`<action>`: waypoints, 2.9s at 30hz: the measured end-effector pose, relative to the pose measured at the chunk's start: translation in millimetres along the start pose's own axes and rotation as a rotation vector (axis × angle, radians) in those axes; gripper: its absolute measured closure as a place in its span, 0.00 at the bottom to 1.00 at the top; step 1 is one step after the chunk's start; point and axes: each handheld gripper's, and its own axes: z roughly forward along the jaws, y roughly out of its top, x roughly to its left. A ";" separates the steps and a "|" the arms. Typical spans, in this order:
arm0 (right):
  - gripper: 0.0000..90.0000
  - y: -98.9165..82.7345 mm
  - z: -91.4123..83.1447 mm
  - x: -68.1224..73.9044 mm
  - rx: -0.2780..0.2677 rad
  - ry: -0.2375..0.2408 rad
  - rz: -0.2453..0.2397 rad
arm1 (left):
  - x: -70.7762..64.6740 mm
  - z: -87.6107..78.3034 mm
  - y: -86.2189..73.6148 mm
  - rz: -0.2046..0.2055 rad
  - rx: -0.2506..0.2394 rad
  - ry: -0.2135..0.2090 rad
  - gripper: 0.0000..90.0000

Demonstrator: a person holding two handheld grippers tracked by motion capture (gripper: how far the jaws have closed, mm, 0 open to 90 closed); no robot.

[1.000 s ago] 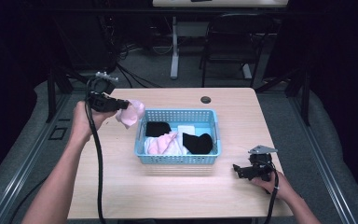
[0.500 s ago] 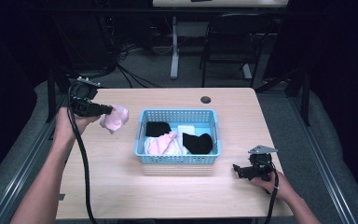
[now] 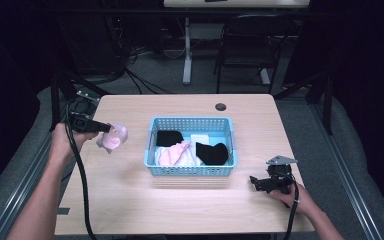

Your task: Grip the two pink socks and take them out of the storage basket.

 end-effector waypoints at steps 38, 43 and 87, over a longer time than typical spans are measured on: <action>0.00 -0.5 0.0 0.1 -0.005 0.003 0.005 | 33.0 60.9 -66.3 -0.190 0.053 0.003 0.17; 0.00 -0.4 -0.2 0.2 -0.003 0.003 0.006 | 21.7 35.3 -54.4 -0.143 -0.003 0.010 0.08; 0.00 -1.5 -1.6 0.2 0.001 0.003 0.000 | -136.7 136.2 47.2 0.185 0.100 -0.142 0.03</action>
